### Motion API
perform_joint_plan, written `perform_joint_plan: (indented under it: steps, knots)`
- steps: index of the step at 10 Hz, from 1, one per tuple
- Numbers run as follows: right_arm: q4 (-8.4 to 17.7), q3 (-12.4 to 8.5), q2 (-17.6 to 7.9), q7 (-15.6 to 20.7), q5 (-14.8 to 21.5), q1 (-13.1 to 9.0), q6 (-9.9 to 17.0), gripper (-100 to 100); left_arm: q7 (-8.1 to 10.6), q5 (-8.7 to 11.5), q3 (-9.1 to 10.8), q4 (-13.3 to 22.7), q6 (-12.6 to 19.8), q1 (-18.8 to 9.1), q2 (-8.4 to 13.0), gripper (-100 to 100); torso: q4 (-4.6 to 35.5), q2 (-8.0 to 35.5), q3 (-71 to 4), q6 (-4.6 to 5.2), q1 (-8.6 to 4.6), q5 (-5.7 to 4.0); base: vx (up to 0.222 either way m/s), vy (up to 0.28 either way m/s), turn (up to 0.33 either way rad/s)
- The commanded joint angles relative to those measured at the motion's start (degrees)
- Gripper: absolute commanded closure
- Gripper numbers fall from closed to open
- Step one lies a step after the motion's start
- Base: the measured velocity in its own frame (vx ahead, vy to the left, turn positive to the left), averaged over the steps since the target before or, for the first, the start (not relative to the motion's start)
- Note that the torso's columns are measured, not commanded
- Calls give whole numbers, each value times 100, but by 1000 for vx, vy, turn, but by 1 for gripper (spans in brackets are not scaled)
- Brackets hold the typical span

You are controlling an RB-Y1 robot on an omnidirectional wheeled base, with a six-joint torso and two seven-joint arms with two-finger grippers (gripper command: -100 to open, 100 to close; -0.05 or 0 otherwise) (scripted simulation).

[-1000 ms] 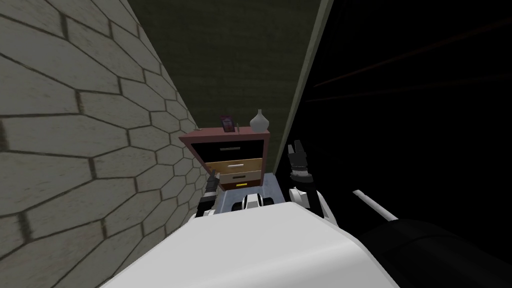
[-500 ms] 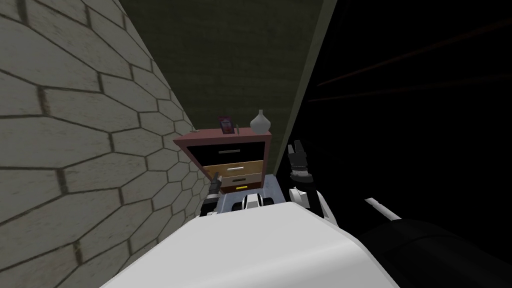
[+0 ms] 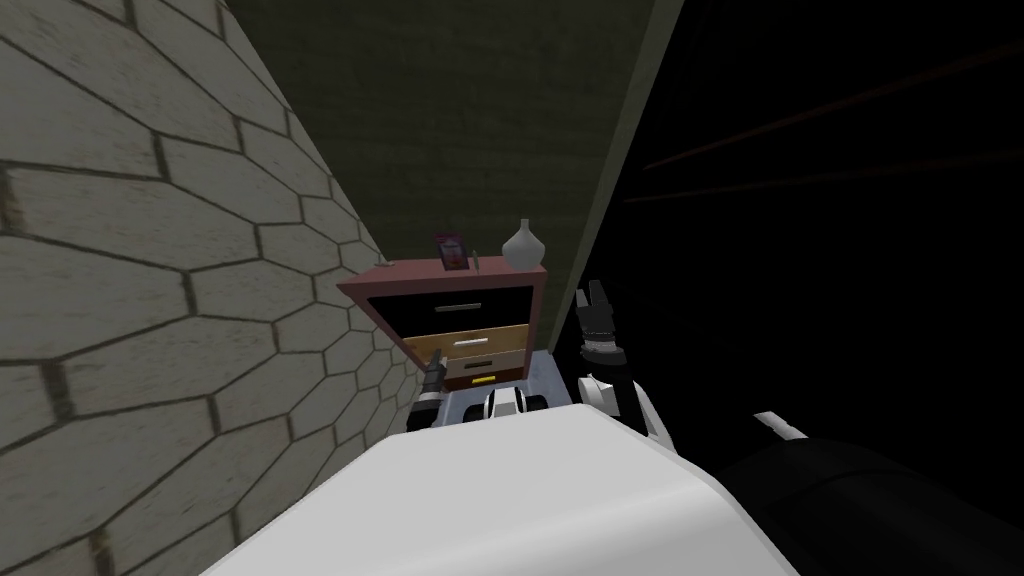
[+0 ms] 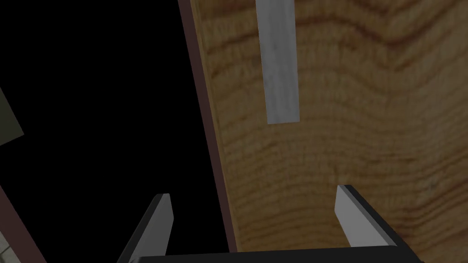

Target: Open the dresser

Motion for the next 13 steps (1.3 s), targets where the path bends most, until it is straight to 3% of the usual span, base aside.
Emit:
perform_joint_plan:
  steps: [1,4,6,7,9,10,11,13]
  knots:
    - [0,0,0,0,0,0,0,0,-19,-10,-16,254,-83,-52,-66,-100,-1,-6,-3,-1,4,0,45,17,-11]
    - [0,0,0,0,0,0,0,0,-59,-28,-42,624,-182,-142,-297,-100,-1,-3,-2,0,1,0,42,16,-19]
    - [0,0,0,0,0,0,0,0,-81,-38,-56,823,-239,-191,-589,-100,-2,-8,-5,0,4,1,56,21,-18]
    - [0,0,0,0,0,0,0,0,-71,-31,-46,852,-272,-214,-510,-100,-2,-7,-5,0,2,0,24,6,-3]
    - [0,0,0,0,0,0,0,0,-67,-16,-18,763,-43,-359,-508,-100,1,-1,0,0,-1,-1,38,-1,5]
    - [0,0,0,0,0,0,0,0,-62,-22,-31,728,-90,-292,-506,-100,-1,-5,-3,-1,0,0,19,-1,0]
    - [0,0,0,0,0,0,0,0,-71,-29,-43,845,-241,-236,-519,100,-1,0,0,-1,2,1,-26,-1,-6]
    - [0,0,0,0,0,-1,0,0,-59,-34,-51,723,-94,-267,-510,100,2,4,4,0,3,0,-66,-1,15]
